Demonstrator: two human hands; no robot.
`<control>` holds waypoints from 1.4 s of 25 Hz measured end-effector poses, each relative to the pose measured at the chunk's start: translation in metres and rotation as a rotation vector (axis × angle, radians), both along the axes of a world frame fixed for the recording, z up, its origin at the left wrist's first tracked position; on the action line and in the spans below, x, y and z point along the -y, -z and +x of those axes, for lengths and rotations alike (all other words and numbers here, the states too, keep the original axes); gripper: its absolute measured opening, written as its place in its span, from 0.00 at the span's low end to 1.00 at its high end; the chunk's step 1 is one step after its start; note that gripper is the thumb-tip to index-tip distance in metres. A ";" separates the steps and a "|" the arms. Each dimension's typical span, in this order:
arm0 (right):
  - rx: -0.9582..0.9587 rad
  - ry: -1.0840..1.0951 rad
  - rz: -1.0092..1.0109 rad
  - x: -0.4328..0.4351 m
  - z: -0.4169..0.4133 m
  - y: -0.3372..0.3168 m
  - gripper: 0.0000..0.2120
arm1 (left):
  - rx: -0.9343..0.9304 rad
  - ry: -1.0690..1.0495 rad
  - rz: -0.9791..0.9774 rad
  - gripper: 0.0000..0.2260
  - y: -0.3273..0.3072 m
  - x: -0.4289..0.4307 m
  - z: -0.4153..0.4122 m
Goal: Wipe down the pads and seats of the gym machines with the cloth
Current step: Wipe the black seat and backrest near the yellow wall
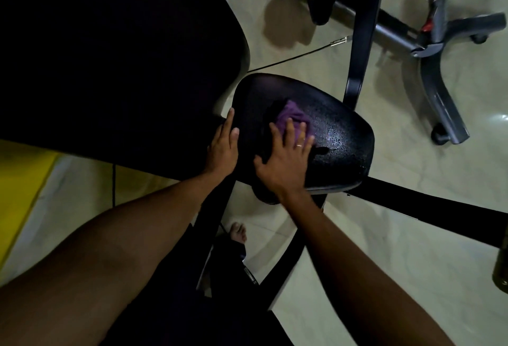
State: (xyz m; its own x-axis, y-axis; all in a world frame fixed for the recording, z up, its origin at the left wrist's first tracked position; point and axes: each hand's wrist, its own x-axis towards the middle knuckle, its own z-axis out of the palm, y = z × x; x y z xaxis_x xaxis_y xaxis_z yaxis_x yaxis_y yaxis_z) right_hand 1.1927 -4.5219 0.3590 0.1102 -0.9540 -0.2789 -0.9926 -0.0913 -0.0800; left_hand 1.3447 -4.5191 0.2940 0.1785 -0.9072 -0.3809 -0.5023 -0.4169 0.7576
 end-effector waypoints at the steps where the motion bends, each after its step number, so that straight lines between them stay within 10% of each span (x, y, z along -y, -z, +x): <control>1: 0.017 -0.098 0.004 -0.009 0.014 0.007 0.44 | 0.008 0.003 0.007 0.23 0.000 0.001 0.000; 6: -0.052 -0.416 -0.101 -0.046 -0.019 0.019 0.58 | 0.062 0.036 -0.033 0.24 -0.003 0.000 0.000; 11: -0.031 -0.357 -0.238 -0.061 -0.112 0.001 0.49 | 0.055 0.035 -0.034 0.23 -0.006 0.001 -0.002; 19: 0.073 -0.486 -0.080 -0.024 -0.028 0.018 0.42 | 0.403 0.334 -0.189 0.29 -0.004 0.009 0.004; 29: 0.042 0.123 -0.169 -0.042 -0.079 -0.004 0.29 | 0.467 0.467 -0.223 0.29 -0.005 0.014 -0.025; 35: 0.047 -0.042 -0.046 0.026 -0.052 0.000 0.27 | 0.495 0.444 -0.249 0.28 -0.009 0.015 -0.028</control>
